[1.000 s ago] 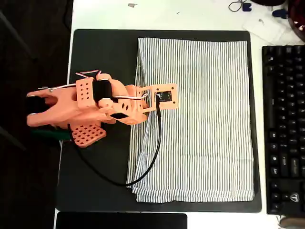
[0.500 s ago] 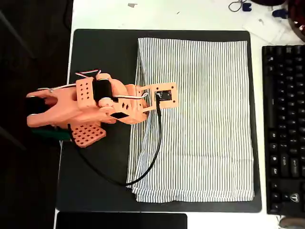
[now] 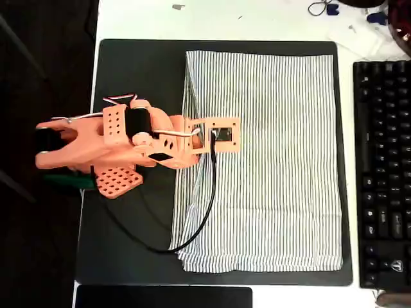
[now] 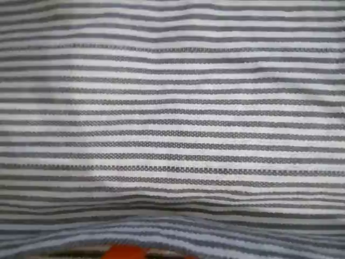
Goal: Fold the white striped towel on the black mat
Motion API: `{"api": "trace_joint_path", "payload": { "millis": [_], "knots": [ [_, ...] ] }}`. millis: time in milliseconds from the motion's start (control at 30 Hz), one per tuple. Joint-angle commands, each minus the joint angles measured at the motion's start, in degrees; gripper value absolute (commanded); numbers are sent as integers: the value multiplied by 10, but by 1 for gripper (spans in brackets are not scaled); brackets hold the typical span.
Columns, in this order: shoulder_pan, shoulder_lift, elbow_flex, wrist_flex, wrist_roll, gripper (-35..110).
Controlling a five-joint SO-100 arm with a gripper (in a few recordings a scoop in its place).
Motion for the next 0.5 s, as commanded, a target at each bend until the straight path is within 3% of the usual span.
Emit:
{"api": "trace_joint_path", "payload": {
  "millis": [0, 233, 467],
  "knots": [
    [-4, 4, 10, 4, 10, 9],
    [-18, 3, 9, 6, -33, 2],
    [-54, -73, -95, 30, 2, 0]
  ]
}}
